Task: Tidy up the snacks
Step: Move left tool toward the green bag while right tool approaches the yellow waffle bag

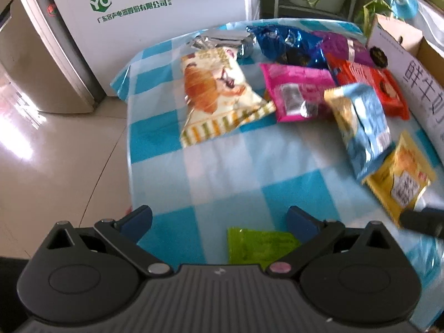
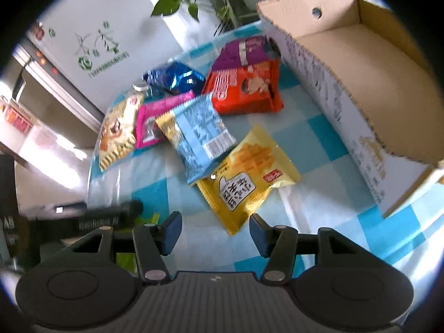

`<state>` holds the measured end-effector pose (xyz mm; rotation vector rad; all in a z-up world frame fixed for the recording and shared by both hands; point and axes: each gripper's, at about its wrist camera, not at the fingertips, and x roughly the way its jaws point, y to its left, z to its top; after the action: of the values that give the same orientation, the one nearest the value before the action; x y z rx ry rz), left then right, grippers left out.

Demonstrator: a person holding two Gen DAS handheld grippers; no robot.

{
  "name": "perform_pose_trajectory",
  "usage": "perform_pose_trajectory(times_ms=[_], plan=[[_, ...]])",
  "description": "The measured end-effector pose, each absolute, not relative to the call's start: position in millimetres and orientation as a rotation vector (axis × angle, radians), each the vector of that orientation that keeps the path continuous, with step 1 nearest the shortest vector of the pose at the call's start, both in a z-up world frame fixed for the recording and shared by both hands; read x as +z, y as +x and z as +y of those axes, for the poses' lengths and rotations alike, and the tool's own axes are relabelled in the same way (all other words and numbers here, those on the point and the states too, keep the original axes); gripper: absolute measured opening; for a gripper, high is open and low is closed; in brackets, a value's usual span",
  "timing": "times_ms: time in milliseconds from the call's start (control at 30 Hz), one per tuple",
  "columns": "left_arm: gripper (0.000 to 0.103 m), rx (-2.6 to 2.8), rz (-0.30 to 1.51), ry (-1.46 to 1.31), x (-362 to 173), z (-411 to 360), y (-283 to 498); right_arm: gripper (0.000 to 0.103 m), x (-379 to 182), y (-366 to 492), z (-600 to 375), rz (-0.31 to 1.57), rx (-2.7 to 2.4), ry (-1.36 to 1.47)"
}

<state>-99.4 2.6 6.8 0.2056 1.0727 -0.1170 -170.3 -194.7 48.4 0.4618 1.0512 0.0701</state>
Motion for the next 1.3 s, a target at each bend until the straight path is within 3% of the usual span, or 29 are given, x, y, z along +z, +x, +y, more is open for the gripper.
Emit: perform_pose_trajectory(times_ms=[67, 267, 700, 1300], plan=[[0.102, -0.129, 1.064, 0.183, 8, 9, -105, 0.071, 52, -172, -200, 1.031, 0.044, 0.467], [0.102, -0.195, 1.015, 0.104, 22, 19, -125, 0.071, 49, -166, -210, 0.999, -0.027, 0.492], [0.102, -0.419, 1.045, 0.243, 17, 5, -172, 0.072, 40, -152, -215, 1.002, -0.062, 0.523], [0.102, -0.172, 1.012, 0.119, 8, 31, -141, 0.077, 50, -153, -196, 1.006, 0.230, 0.594]])
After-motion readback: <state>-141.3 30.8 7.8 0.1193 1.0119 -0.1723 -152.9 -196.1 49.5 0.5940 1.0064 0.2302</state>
